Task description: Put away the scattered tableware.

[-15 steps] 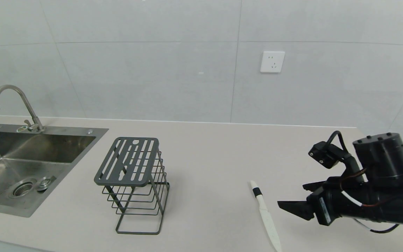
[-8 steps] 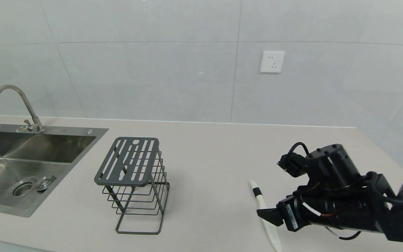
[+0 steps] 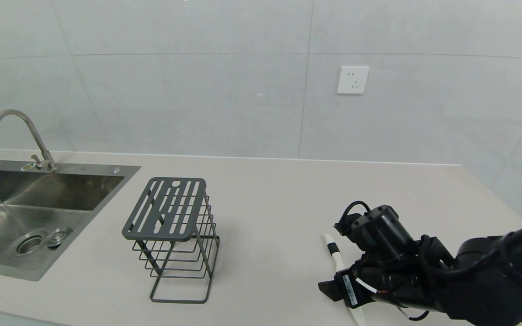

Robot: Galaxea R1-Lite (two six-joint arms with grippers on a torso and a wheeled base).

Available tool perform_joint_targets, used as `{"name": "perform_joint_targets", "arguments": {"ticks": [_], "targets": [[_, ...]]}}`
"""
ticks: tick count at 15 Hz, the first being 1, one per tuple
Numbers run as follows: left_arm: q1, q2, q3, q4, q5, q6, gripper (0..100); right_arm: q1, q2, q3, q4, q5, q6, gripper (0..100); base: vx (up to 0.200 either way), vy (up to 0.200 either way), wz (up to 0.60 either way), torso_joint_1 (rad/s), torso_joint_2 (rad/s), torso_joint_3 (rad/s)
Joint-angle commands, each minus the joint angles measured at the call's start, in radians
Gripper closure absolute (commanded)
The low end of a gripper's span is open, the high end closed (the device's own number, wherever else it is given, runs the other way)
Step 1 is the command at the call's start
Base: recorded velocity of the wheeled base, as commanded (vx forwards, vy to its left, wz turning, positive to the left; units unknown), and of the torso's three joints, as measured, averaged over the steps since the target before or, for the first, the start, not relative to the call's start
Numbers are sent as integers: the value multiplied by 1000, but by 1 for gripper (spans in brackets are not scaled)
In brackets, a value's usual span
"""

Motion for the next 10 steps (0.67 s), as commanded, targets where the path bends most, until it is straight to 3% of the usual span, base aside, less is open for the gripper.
{"name": "perform_joint_targets", "arguments": {"ticks": [1, 10], "targets": [[0, 1, 0, -1, 0, 0, 0, -10, 60, -8, 0, -16, -4, 0, 0, 0, 0, 0, 0, 0], [0, 1, 0, 1, 0, 0, 0, -32, 112, -23, -28, -52, -39, 0, 0, 0, 0, 0, 0, 0]]}}
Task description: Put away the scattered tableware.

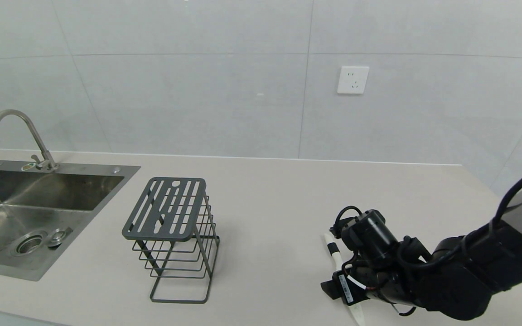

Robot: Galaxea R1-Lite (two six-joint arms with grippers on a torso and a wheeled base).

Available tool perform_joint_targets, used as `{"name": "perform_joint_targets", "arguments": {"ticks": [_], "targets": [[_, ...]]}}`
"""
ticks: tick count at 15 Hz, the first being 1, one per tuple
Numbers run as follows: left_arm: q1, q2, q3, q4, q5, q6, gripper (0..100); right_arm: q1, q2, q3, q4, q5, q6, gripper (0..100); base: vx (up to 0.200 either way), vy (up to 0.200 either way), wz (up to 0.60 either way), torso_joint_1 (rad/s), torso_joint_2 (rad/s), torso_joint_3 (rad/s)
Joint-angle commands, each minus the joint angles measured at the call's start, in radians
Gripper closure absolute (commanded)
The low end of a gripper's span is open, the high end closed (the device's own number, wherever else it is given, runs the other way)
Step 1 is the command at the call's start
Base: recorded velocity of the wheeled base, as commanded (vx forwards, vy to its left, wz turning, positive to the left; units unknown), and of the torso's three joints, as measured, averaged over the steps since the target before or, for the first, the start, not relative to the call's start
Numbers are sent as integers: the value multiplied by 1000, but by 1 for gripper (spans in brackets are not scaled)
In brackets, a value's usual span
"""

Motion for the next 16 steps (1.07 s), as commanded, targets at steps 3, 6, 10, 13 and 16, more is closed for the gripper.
{"name": "perform_joint_targets", "arguments": {"ticks": [3, 6, 10, 13, 16], "targets": [[0, 1, 0, -1, -1, 0, 0, 0, 38, -11, -3, -1, -1, 0, 0, 0, 0, 0, 0, 0], [0, 1, 0, -1, -1, 0, 0, 0, 53, -19, -19, -2, -1, 0, 0, 0, 0, 0, 0, 0], [0, 1, 0, -1, -1, 1, 0, -11, 70, -20, -19, -2, -1, 0, 0, 0, 0, 0, 0, 0], [0, 1, 0, -1, -1, 0, 0, -29, 81, -17, -19, -2, 2, 100, 0, 0, 0, 0, 0, 0], [0, 1, 0, -1, -1, 1, 0, -29, 104, -5, -19, -1, 6, 100, 0, 0, 0, 0, 0, 0]]}}
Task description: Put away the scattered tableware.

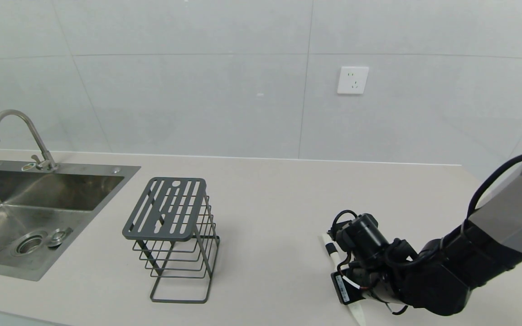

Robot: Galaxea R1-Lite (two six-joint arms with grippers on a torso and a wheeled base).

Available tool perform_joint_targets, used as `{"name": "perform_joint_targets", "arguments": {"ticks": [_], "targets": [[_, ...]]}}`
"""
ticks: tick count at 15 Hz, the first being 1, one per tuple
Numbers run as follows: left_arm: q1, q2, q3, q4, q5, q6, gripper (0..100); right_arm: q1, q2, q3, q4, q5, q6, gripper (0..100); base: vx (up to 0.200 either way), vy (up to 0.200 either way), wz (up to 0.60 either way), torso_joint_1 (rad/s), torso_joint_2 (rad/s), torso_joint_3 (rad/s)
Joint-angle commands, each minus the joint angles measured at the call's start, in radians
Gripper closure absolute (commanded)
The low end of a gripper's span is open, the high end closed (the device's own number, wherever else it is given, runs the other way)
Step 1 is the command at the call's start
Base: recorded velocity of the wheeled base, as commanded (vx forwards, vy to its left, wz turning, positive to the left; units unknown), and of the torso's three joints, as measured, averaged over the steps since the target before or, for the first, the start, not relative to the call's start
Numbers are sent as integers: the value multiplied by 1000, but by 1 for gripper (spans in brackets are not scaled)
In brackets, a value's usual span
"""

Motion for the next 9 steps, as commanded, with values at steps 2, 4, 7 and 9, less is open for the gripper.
{"name": "perform_joint_targets", "arguments": {"ticks": [2, 4, 7, 9], "targets": [[0, 1, 0, 0, 1, 1, 0, 0, 29, 7, 7, 0, 2, 100, 0, 0, 0, 0, 0, 0], [0, 1, 0, 0, 1, -1, 0, 0, 27, 3, -2, 0, 2, 100, 0, 0, 0, 0, 0, 0], [0, 1, 0, 0, 1, -1, 0, 1, -50, 0, -77, 0, -4, 100, 0, 0, 0, 0, 0, 0], [0, 1, 0, 0, 1, -1, 0, 35, -195, -25, -148, 8, -9, 100, 0, 0, 0, 0, 0, 0]]}}
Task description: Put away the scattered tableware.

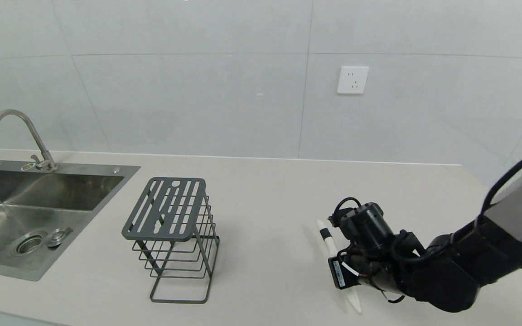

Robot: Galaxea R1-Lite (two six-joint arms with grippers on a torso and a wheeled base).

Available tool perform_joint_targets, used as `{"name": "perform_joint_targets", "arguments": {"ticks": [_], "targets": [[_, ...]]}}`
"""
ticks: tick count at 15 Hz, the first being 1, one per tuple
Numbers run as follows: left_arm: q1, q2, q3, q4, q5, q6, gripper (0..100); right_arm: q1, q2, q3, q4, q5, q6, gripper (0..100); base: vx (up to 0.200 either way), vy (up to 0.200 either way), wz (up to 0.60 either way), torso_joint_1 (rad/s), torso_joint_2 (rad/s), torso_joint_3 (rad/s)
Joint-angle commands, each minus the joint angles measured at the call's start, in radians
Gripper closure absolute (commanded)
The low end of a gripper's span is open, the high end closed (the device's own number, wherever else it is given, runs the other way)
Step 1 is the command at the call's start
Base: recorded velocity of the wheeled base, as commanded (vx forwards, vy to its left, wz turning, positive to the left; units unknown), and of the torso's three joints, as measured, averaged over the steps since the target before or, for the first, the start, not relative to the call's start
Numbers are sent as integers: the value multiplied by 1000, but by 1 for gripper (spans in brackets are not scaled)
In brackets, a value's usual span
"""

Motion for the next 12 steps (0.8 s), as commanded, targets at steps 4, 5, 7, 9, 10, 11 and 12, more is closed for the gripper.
{"name": "perform_joint_targets", "arguments": {"ticks": [4, 5, 7, 9, 10, 11, 12], "targets": [[0, 1, 0, -1, -1, 0, 0, 15, -250, -1, -219, 85, -56, 100, 0, 0, 0, 0, 0, 0], [0, 1, 0, -1, -1, 0, 0, 8, -267, 10, -276, 113, -86, 100, 0, 0, 0, 0, 0, 0], [0, 1, 0, -1, -1, 0, 0, -60, -287, 42, -385, 197, -205, 100, 0, 0, 0, 0, 0, 0], [0, 1, 0, -1, -1, 0, 0, -144, -299, 71, -426, 251, -308, 100, 0, 0, 0, 0, 0, 0], [0, 1, 0, -1, -1, 1, 0, -181, -323, 95, -425, 282, -346, 100, 0, 0, 0, 0, 0, 0], [0, 1, 0, -1, -1, 1, 0, -203, -342, 111, -423, 300, -380, 100, 0, 0, 0, 0, 0, 0], [0, 1, 0, -1, -3, 3, 0, -216, -388, 102, -391, 349, -474, 100, 0, 0, 0, 0, 0, 0]]}}
